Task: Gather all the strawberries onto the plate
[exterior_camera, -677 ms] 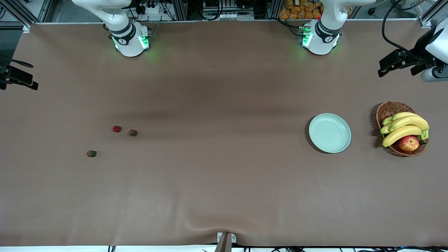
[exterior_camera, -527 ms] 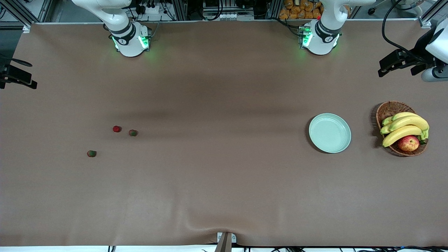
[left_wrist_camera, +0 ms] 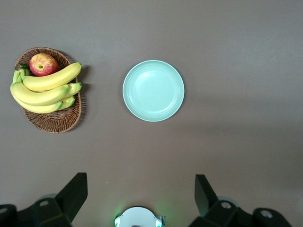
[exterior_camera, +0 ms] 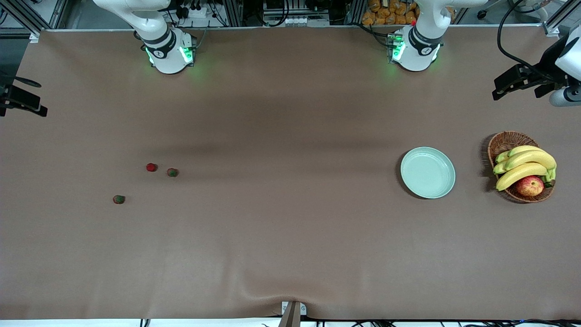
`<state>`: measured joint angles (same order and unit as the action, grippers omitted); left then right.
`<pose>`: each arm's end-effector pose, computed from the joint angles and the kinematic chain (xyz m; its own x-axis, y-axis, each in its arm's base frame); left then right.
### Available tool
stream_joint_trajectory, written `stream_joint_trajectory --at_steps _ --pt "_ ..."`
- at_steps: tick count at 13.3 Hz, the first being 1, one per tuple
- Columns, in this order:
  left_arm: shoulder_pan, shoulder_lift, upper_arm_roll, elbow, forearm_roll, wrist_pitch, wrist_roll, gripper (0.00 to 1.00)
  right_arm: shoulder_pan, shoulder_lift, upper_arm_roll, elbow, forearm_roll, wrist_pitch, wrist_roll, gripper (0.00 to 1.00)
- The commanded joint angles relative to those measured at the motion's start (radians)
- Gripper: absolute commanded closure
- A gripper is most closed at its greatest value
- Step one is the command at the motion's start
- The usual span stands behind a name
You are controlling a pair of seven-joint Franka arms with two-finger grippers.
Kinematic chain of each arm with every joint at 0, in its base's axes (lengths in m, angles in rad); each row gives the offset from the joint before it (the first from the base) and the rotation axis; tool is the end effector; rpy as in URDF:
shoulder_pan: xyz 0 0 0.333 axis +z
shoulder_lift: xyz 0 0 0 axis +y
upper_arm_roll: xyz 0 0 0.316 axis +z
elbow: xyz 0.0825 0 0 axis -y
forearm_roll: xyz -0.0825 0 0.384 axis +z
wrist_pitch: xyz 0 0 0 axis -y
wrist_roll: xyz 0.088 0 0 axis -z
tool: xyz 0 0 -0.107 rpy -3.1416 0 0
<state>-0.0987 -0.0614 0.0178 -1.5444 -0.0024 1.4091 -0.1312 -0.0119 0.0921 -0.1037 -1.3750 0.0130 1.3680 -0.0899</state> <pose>0.5164 -0.0418 0.6561 0.9960 0.0500 -0.0737 0.0497 -0.9987 -0.0062 0.5582 -0.0600 0.6470 0.9949 -0.0230 -0.0977 -0.0243 -0.9996 -0.0122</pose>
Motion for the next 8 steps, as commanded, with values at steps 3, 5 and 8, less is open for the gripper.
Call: stream_joint_trajectory --at_steps 3,5,8 --pt "0.005 0.008 -0.002 0.023 0.010 -0.013 0.016 0.00 0.015 0.107 -0.007 -0.091 0.010 0.214 0.003 0.00" --pt "0.004 0.008 -0.004 0.020 0.009 -0.012 0.016 0.00 0.016 0.156 -0.005 -0.174 0.012 0.349 0.003 0.00" --pt "-0.012 0.009 -0.010 -0.009 0.009 0.024 0.002 0.00 0.003 0.259 -0.005 -0.274 0.010 0.578 -0.001 0.00"
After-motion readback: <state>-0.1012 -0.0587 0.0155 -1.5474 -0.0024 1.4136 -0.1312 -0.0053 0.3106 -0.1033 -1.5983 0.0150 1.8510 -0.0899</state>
